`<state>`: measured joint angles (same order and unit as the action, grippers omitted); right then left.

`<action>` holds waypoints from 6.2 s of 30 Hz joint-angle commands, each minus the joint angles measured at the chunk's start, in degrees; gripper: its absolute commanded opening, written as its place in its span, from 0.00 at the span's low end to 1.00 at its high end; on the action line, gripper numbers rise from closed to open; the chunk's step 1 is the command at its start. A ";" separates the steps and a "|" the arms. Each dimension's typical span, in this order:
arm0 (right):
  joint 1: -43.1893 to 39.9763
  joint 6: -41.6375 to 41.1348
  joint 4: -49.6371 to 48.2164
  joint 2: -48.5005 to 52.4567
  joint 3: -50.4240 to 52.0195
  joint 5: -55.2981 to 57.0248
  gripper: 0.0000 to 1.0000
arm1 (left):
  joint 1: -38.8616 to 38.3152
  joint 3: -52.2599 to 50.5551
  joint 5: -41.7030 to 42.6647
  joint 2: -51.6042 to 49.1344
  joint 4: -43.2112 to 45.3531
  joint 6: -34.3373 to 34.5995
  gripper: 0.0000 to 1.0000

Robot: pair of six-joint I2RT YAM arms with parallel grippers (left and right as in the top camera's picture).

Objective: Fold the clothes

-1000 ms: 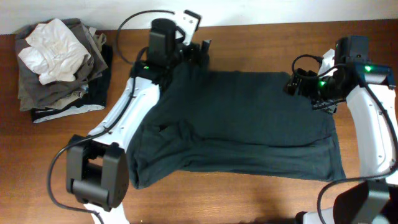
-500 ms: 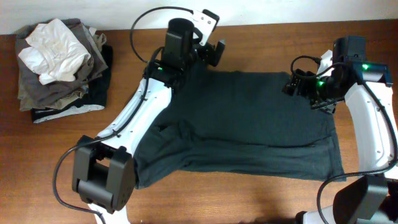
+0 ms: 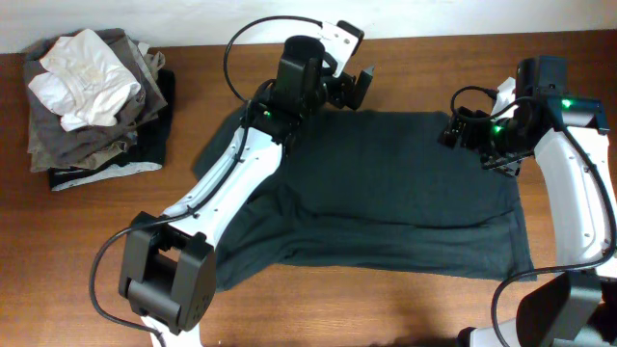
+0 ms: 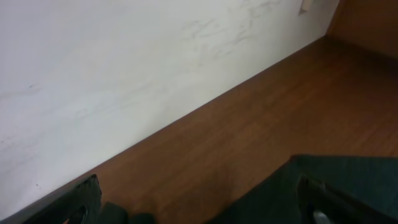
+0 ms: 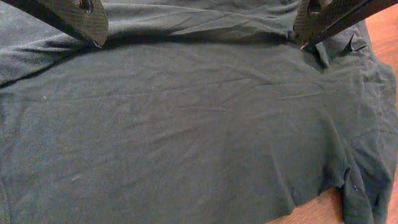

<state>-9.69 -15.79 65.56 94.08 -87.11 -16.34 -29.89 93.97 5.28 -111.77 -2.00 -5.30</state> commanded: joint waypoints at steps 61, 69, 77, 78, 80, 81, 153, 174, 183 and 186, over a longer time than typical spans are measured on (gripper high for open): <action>0.33 -0.92 -2.27 0.07 2.16 5.03 0.99 | 5.05 42.14 -3.17 -40.39 -38.53 5.75 0.49; 0.31 -0.94 -5.68 0.07 2.16 11.69 0.82 | 5.05 42.14 -7.15 -41.03 -38.60 5.75 0.00; 0.31 3.63 -15.91 2.84 0.44 12.59 1.00 | 4.96 42.14 -8.09 -41.03 -38.38 5.79 0.00; 0.31 5.07 -15.91 4.48 -0.59 12.59 1.00 | 4.98 42.14 -8.09 -41.03 -38.38 5.77 0.00; 0.31 6.16 -15.89 7.13 -1.88 14.32 0.99 | 4.98 42.14 -8.09 -41.03 -38.47 5.79 0.00; 0.31 6.16 -16.09 8.94 -2.56 16.81 0.99 | 4.92 42.14 -8.07 -41.03 -38.60 5.77 0.00; -7.87 4.59 -26.58 27.78 -5.84 10.95 0.04 | 8.70 42.16 -7.34 -32.52 -48.00 5.75 0.01; -7.89 4.57 -25.88 27.80 -5.84 10.75 0.04 | 6.73 41.90 1.84 -41.99 -34.62 5.29 0.65; -7.89 4.57 -25.70 27.80 -5.84 10.78 0.04 | 6.73 41.90 1.16 -45.35 -33.11 5.31 0.36; -7.89 4.57 -25.70 27.80 -5.84 10.78 0.04 | 6.67 41.94 -0.92 -45.35 -32.26 5.29 0.05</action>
<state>-17.93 -10.59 39.83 123.68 -92.07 -5.50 -23.18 135.76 6.37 -154.30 -34.46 -0.08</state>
